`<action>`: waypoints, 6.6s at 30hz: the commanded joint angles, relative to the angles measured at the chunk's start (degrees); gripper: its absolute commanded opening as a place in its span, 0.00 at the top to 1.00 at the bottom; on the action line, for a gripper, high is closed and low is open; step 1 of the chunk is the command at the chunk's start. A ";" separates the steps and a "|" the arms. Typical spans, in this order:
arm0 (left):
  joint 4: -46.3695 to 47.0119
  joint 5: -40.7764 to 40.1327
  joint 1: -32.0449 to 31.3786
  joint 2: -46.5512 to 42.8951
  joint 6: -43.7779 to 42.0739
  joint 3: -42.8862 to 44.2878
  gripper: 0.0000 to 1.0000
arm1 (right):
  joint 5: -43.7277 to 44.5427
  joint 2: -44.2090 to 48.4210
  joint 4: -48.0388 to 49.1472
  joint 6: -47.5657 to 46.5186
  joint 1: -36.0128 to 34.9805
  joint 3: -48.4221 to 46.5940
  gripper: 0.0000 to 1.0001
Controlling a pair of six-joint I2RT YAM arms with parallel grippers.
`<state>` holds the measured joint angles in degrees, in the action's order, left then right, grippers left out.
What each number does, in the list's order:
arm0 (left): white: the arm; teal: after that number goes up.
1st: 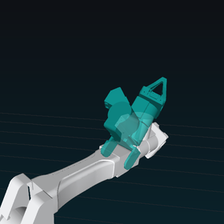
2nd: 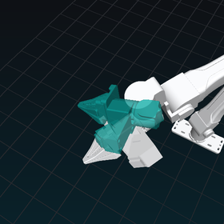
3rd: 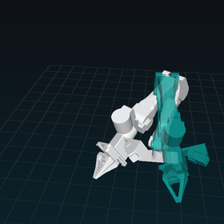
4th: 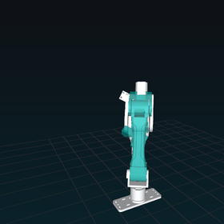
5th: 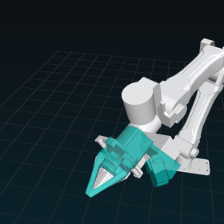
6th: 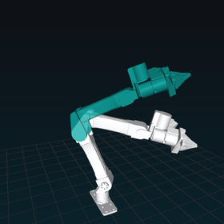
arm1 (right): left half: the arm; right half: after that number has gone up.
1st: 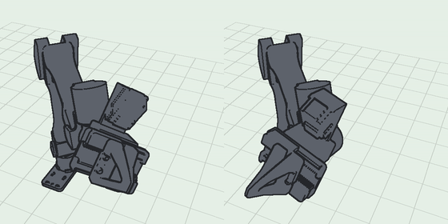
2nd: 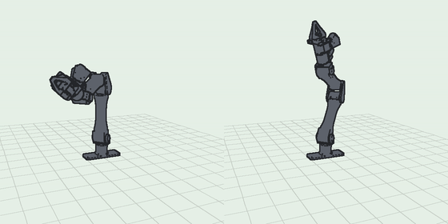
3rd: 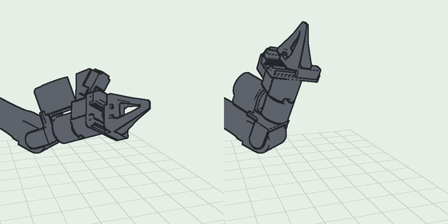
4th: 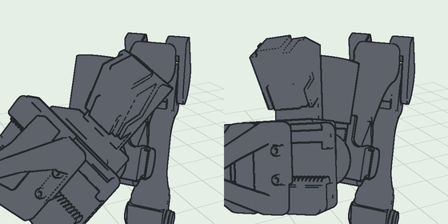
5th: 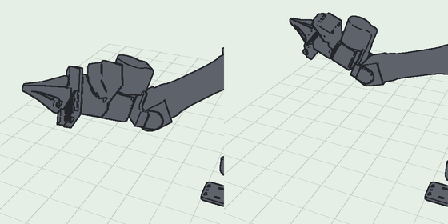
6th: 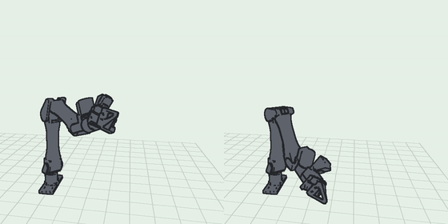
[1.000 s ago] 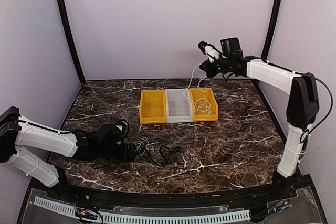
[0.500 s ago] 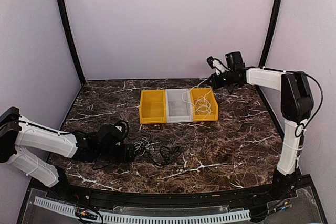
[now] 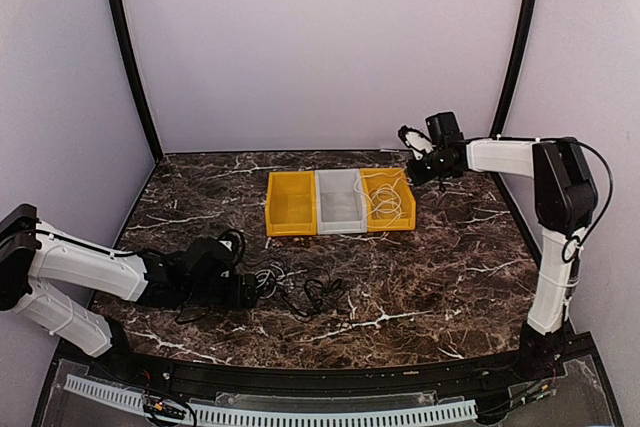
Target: Untangle the cables
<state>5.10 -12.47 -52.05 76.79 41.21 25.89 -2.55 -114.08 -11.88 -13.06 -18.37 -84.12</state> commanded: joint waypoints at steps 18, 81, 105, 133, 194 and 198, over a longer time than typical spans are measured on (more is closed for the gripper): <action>0.27 0.33 -0.28 -1.72 0.73 -2.14 0.12 | 16.24 8.12 -3.78 -4.26 -3.76 -1.74 1.00; 1.36 -0.19 -0.30 -4.98 1.36 -5.02 0.12 | -3.19 3.23 -26.19 -13.84 -12.56 -12.67 0.59; 0.94 -0.31 -0.31 -5.49 1.78 -5.08 0.12 | 12.57 -8.28 -24.25 -20.40 -20.50 -21.64 1.00; 1.63 0.39 -0.31 -1.27 0.44 -2.70 0.12 | 9.62 -5.46 -16.66 -20.03 -12.04 -9.35 1.00; 3.07 2.26 -0.23 4.09 0.18 0.26 0.12 | 18.20 -7.51 -21.01 -24.11 -7.82 -18.07 1.00; 3.07 2.43 -0.28 4.23 0.07 0.41 0.12 | 19.12 -8.63 -21.00 -22.17 -7.86 -20.32 1.00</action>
<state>11.90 -12.05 -52.05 80.42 41.15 26.11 14.04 -121.84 -34.68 -38.04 -26.28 -100.90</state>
